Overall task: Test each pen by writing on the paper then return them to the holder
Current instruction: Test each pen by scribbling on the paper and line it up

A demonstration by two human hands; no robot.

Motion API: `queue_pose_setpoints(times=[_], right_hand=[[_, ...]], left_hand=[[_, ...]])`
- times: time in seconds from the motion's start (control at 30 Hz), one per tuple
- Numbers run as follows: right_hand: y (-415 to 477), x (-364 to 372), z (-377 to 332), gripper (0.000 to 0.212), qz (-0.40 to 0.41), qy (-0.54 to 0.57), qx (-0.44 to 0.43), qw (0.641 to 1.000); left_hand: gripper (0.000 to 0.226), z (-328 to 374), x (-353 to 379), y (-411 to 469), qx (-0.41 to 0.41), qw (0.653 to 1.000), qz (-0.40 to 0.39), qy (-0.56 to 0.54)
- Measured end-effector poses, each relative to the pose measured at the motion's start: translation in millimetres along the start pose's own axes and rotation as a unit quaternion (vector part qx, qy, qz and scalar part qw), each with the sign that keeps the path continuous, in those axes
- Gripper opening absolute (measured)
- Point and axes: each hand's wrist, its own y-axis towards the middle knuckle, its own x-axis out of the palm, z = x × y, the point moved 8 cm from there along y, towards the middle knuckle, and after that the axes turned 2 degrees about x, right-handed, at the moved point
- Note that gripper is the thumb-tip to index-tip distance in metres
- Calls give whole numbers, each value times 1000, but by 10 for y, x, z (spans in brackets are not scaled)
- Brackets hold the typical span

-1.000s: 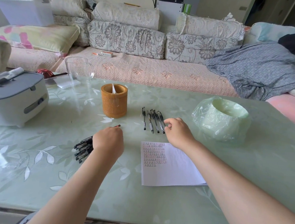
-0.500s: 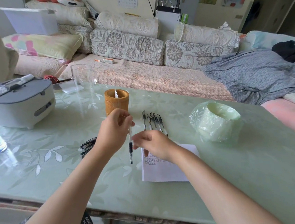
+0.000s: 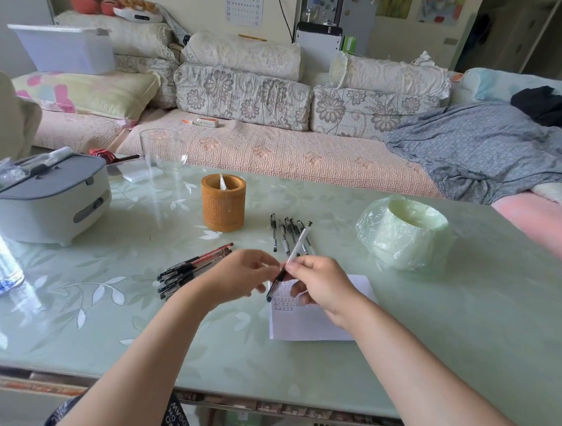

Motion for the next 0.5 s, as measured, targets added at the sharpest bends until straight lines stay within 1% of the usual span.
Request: queue_pose_setpoints(times=[0.07,0.1,0.17,0.2,0.27,0.33,0.4,0.43,0.5], right_hand=[[23,-99,80,14,21,50,19,998],[27,-133,115,12,29,70,28,997],[27,-194,160,10,46,80,43,995],[27,-229,172,9,55,66,48,995],[15,-298,158,11,76,-9,41,996],[-3,-355,107,20,95,-146,17,985],[-28,-386,24,25,118,-263,-30,957],[-48,-388,-29,23,131,-299,-61,943],[-80,-351,-155,11,151,-355,-144,911]], left_hand=[[14,-17,111,-18,-9,998,-48,28],[13,-19,138,-11,-7,998,-55,39],[12,-32,124,36,4,998,-32,56],[13,-44,93,65,9,998,-10,64],[12,-70,36,108,13,996,23,86],[10,-90,13,120,16,992,38,122],[9,-89,8,125,24,987,49,149],[9,-81,10,128,30,986,53,156],[9,-49,16,135,43,984,60,161]])
